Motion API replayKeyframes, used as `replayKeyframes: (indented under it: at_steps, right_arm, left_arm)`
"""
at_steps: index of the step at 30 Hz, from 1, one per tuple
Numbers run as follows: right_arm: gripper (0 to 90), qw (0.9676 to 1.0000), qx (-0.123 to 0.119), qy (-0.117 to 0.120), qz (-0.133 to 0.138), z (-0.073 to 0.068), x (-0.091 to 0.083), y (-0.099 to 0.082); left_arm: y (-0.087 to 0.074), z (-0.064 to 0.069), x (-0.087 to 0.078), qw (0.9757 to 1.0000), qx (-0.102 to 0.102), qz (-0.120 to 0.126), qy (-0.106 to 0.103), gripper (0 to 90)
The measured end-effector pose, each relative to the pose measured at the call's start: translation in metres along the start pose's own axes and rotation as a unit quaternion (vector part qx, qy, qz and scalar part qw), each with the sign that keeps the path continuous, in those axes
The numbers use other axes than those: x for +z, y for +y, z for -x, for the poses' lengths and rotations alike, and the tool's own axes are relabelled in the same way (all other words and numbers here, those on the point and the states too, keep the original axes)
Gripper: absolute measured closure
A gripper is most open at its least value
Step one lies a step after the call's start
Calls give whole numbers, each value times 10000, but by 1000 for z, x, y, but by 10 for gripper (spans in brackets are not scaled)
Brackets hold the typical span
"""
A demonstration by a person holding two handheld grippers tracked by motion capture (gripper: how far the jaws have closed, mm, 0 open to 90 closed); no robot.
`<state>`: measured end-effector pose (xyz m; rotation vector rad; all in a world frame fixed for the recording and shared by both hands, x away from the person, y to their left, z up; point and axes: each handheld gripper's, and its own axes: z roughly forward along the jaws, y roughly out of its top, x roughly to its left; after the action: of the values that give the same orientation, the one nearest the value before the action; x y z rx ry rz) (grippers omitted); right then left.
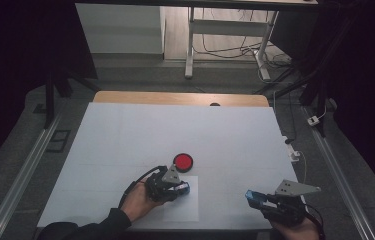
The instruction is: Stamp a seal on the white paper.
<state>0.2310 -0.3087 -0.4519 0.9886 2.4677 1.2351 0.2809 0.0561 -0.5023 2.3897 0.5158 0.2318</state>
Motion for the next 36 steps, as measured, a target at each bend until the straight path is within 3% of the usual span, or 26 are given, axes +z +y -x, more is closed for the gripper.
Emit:
replayKeyframes:
  at_steps: [8, 18, 29, 36]
  right_arm:
    - [691, 10000, -11, -13, -7, 0, 0, 0]
    - [691, 10000, -16, -13, -10, 0, 0, 0]
    - [691, 10000, -23, -6, -9, 0, 0, 0]
    - [690, 10000, -26, 3, -8, 0, 0, 0]
  left_arm:
    - [-1, -9, 0, 9994, -239, 16, -242, 705]
    - [-4, -23, 2, 9959, -631, 119, -637, 705]
    - [1, -17, 1, 9980, -421, -37, -466, 704]
    - [3, -17, 1, 9978, -476, -62, -449, 703]
